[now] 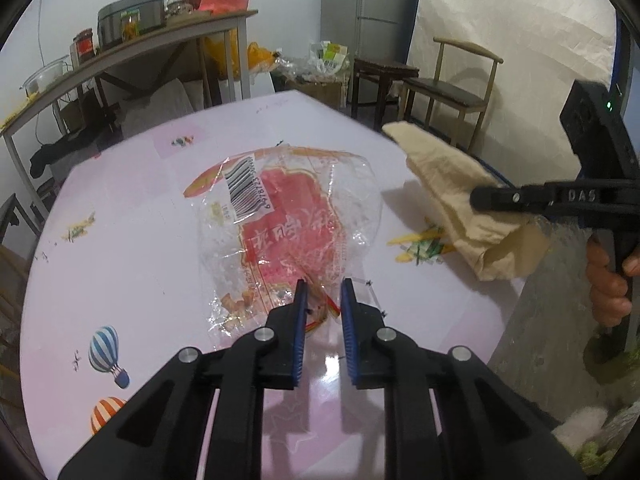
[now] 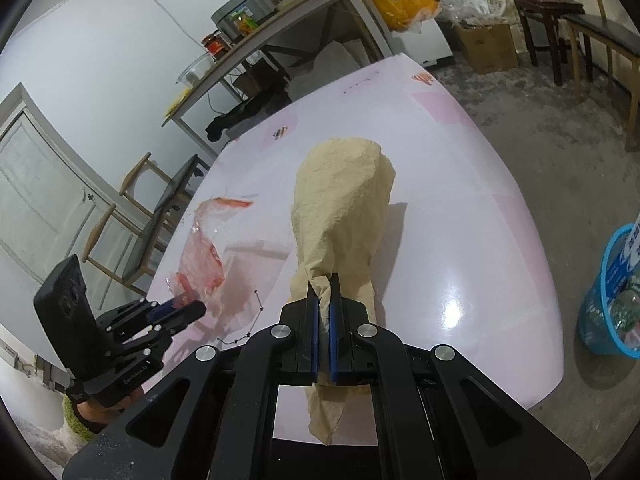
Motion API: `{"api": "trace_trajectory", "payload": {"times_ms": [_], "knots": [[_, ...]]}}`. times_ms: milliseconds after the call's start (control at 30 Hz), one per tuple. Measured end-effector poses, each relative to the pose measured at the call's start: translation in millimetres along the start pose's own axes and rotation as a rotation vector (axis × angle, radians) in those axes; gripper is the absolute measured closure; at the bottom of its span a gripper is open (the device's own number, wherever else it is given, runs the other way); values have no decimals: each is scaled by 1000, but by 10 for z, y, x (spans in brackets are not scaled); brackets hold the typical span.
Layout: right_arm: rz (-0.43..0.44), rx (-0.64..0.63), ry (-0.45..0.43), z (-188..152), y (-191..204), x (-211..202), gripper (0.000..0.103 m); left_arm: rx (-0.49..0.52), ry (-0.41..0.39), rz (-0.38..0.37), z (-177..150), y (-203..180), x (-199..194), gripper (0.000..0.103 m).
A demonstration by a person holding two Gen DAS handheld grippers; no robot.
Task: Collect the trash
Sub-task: 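Carry bag and cloth to the blue wastebasket and open both tools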
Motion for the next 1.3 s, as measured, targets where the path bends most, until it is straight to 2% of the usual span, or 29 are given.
{"api": "trace_trajectory", "payload": {"times_ms": [267, 533, 667, 833, 967, 1067, 1233, 1300], "knots": [[15, 11, -59, -4, -26, -216, 100, 34, -72, -43, 302, -266, -161, 88], [-4, 96, -171, -19, -415, -708, 100, 158, -99, -149, 740, -957, -57, 88], [-63, 160, -241, -87, -781, -1073, 100, 199, -84, -262, 1012, -1449, 127, 88], [-180, 280, -322, -279, -1404, -1555, 100, 269, -42, -397, 1300, -2178, 418, 87], [-295, 400, -355, -509, -1996, -1859, 100, 312, 42, -506, 1477, -2839, 793, 87], [-348, 489, -361, -658, -2371, -1956, 100, 315, 151, -557, 1535, -3260, 1224, 87], [-379, 617, -352, -870, -2881, -1957, 100, 244, 354, -593, 1520, -3702, 2037, 85], [-379, 665, -342, -915, -3053, -1900, 100, 145, 467, -619, 1496, -3812, 2430, 85]]}}
Point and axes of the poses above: each gripper's, at about its wrist camera, not at the fingertips, and x roughly the way its jaws point, y to its left, z to its top, the point moved 2 cm from there along x, roughly the way its jaws point
